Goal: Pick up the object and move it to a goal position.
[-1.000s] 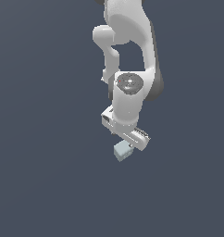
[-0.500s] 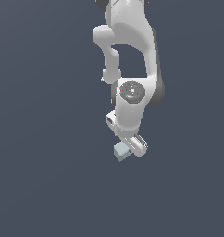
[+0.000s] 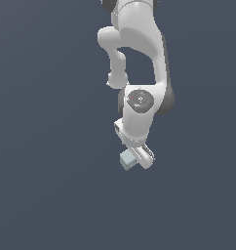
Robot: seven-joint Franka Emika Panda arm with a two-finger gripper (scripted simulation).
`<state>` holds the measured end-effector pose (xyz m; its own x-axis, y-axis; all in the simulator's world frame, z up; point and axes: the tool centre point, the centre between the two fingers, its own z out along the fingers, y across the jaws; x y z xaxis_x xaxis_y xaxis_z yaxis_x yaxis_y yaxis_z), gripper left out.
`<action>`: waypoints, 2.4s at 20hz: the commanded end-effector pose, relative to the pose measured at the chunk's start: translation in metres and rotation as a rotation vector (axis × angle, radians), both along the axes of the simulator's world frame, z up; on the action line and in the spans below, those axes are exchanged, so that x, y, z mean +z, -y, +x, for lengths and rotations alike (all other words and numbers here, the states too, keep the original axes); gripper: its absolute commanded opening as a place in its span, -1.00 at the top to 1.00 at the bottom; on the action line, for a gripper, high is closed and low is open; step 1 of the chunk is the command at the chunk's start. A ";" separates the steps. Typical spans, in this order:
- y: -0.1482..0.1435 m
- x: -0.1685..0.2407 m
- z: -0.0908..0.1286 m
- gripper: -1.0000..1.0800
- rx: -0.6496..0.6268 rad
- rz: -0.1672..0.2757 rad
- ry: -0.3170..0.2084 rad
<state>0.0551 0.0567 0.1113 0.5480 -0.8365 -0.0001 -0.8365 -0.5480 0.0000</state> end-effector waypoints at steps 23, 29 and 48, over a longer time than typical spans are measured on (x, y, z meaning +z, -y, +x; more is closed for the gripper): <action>0.000 -0.050 0.000 1.00 -0.005 0.000 0.000; 0.000 -0.050 0.000 1.00 -0.005 0.000 0.000; 0.069 0.012 -0.037 1.00 -0.005 0.002 0.000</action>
<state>0.0242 -0.0006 0.1126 0.5447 -0.8386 -0.0021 -0.8386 -0.5447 0.0008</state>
